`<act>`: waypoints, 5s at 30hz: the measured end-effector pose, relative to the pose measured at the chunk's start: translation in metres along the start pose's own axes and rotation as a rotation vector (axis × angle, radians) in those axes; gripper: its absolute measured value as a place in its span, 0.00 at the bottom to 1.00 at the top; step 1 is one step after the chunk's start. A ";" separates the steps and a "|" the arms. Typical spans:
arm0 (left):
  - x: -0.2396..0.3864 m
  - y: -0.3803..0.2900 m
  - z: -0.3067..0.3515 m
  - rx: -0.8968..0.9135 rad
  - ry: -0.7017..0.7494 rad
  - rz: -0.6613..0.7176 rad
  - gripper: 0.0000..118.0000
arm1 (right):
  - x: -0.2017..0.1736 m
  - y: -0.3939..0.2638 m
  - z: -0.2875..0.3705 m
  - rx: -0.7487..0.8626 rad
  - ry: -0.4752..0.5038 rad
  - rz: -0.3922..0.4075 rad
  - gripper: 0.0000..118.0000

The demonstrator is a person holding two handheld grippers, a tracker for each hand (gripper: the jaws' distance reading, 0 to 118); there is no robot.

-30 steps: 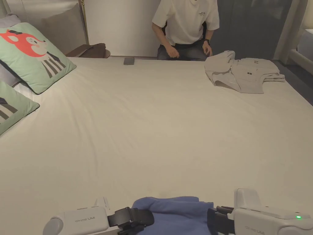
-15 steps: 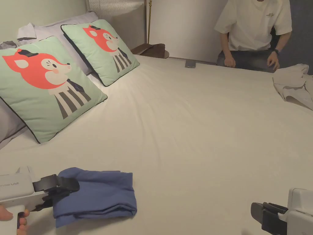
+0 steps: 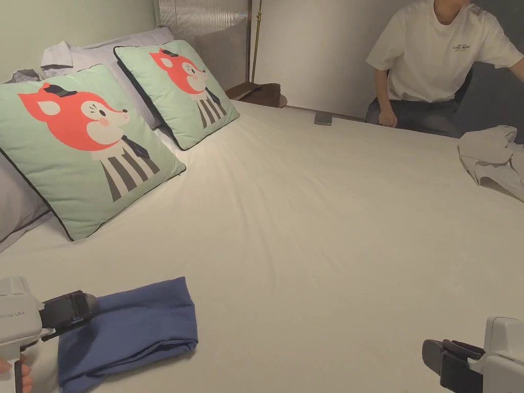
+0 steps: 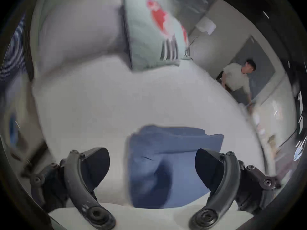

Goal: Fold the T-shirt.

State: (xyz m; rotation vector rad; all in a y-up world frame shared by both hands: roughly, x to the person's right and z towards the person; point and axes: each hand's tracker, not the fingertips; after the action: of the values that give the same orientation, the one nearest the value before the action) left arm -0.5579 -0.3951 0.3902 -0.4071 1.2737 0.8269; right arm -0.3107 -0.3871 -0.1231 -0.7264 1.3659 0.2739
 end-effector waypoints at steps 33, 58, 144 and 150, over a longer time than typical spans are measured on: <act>0.390 -0.085 0.155 0.717 -0.435 -0.497 0.00 | 0.056 0.064 0.195 0.828 -0.557 0.121 0.00; 0.390 -0.081 0.153 0.738 -0.394 -0.502 0.75 | 0.062 0.064 0.190 0.850 -0.540 0.151 0.33; 0.377 -0.089 0.166 0.761 -0.415 -0.486 0.93 | 0.043 0.070 0.209 0.717 -0.483 0.119 0.97; 0.378 -0.090 0.168 0.762 -0.421 -0.486 0.93 | 0.046 0.072 0.206 0.717 -0.485 0.126 0.97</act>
State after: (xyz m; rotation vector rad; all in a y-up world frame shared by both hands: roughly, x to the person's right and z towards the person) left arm -0.3539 -0.2195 0.0633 0.0805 0.9429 -0.0218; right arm -0.1801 -0.2171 -0.1831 0.0331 0.9416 0.0377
